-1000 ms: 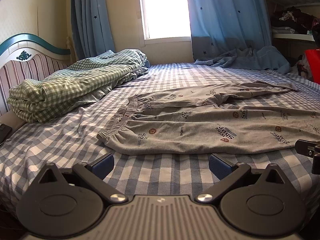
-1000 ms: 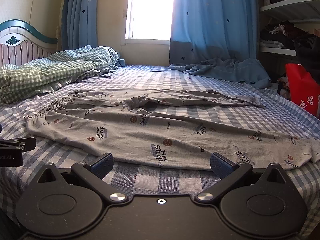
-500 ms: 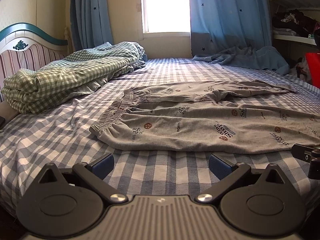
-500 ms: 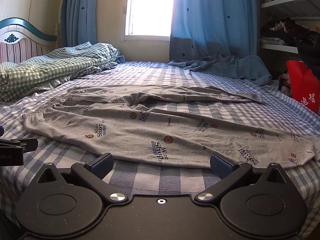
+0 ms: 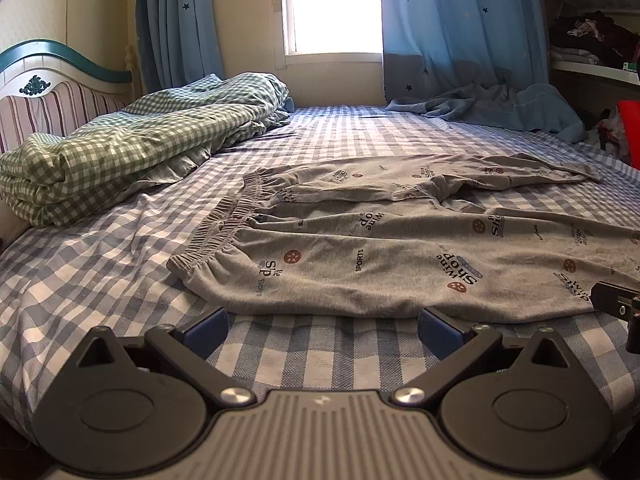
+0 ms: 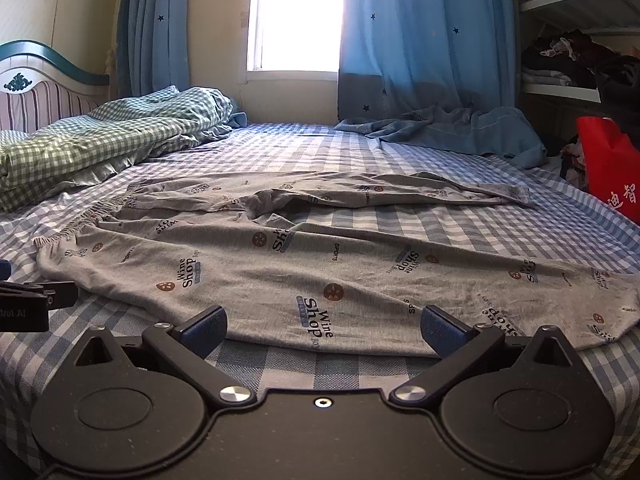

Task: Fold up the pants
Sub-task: 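Grasp the pants hem with the left tool while the right tool grasps the other hem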

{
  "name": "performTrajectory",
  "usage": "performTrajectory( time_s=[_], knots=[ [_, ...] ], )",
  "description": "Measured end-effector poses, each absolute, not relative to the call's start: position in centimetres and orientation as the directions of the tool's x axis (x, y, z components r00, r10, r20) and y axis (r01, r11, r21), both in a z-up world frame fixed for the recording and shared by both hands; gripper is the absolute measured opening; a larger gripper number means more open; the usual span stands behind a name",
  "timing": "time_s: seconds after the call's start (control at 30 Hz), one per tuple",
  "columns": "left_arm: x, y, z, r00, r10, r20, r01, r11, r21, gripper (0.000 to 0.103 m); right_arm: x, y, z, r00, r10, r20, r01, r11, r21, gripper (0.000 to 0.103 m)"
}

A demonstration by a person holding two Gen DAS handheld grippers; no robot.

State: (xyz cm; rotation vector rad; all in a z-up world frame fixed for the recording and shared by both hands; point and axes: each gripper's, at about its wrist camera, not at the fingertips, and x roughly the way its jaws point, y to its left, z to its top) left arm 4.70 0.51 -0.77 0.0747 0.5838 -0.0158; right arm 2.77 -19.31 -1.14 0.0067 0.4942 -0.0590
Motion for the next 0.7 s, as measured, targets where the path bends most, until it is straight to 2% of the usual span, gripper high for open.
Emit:
performTrajectory(
  time_s=[0.3,0.53,0.7],
  knots=[
    [8.4,0.6,-0.3,0.817,0.012,-0.576,0.052,0.994,0.096,0.103,5.7,-20.8,-1.0,0.879,-0.009,-0.476,0.033,0.999,0.042,0.102],
    [16.8,2.1,2.6,0.827,0.034,-0.561,0.064,0.986,0.154,0.103,13.6,-25.4,1.7,0.876,0.144,-0.46,-0.103,0.988,0.114,0.103],
    [25.9,3.6,5.1,0.843,0.031,-0.537,0.082,0.979,0.185,0.103,22.3,-28.1,4.4,0.843,0.297,-0.449,-0.281,0.954,0.102,0.103]
  ],
)
